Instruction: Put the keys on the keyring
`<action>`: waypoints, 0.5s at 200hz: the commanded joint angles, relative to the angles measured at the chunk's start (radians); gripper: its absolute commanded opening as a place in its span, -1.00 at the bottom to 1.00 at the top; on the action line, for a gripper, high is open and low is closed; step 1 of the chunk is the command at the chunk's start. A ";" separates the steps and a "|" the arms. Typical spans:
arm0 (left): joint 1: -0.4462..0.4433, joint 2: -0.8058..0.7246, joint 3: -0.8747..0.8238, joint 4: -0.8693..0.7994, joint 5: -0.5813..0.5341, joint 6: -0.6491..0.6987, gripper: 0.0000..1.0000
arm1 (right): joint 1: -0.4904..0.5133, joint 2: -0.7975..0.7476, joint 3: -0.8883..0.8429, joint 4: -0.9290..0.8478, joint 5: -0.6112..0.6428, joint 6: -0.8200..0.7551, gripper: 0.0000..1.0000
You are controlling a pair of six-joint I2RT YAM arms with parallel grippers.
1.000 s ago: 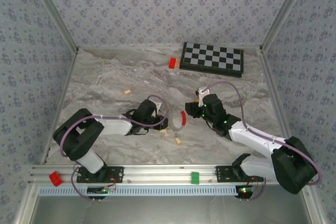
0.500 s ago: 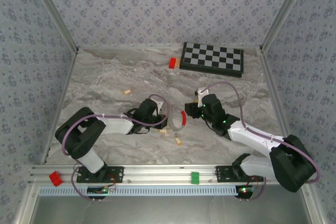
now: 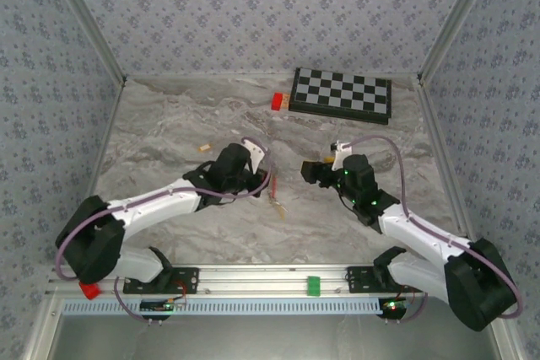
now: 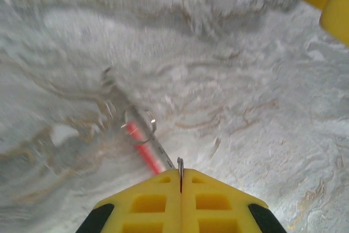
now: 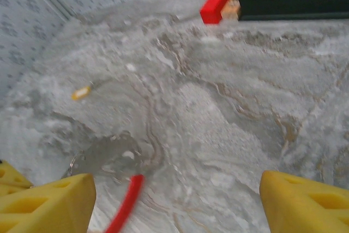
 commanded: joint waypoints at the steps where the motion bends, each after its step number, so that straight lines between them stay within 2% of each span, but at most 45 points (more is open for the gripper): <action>1: -0.003 -0.071 0.053 -0.050 -0.090 0.131 -1.00 | -0.007 -0.059 0.026 0.017 -0.047 0.005 0.62; 28: -0.005 -0.130 0.098 -0.059 -0.093 0.189 -1.00 | -0.007 -0.108 0.064 -0.026 -0.082 -0.035 0.58; 60: -0.006 -0.184 0.141 -0.066 0.020 0.233 -1.00 | -0.004 -0.120 0.145 -0.066 -0.206 -0.083 0.41; 100: -0.005 -0.237 0.157 -0.012 0.109 0.210 -1.00 | -0.001 -0.118 0.227 -0.087 -0.312 -0.096 0.27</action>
